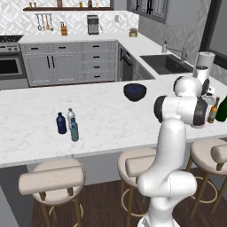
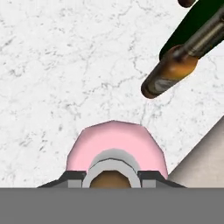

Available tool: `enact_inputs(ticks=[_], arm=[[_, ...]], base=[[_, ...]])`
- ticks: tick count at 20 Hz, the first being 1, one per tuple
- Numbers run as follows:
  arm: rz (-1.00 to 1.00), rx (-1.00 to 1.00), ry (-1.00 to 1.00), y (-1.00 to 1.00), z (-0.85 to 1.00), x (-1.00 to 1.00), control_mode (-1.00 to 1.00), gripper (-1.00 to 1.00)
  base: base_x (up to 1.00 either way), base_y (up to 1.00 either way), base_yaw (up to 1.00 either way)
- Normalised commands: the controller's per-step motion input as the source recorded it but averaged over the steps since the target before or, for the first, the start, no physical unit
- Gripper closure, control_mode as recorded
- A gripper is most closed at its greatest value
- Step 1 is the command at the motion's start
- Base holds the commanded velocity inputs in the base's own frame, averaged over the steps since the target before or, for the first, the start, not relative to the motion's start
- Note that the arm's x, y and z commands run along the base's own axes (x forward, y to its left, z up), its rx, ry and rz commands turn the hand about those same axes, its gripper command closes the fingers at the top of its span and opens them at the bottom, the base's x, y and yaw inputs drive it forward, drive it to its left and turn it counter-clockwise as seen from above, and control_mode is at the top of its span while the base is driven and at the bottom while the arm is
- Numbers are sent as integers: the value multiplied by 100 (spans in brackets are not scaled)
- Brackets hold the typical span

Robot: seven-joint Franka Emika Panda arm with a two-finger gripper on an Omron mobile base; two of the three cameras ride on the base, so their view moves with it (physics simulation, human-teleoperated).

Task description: Move the plastic bottles in the middle to the plastics group, and the glass bottles in the middle to the glass group.

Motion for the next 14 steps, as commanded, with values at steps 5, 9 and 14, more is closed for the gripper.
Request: enact_inputs(ticks=[5,9,14], arm=[[-26,0,-1,-60,-14,26,-100,100],[-20,0,-3,-37,-22,30,-100,100],[-12,0,-6,-17,-23,38,-100,100]], base=[[0,0,0],[0,0,0],[0,0,0]])
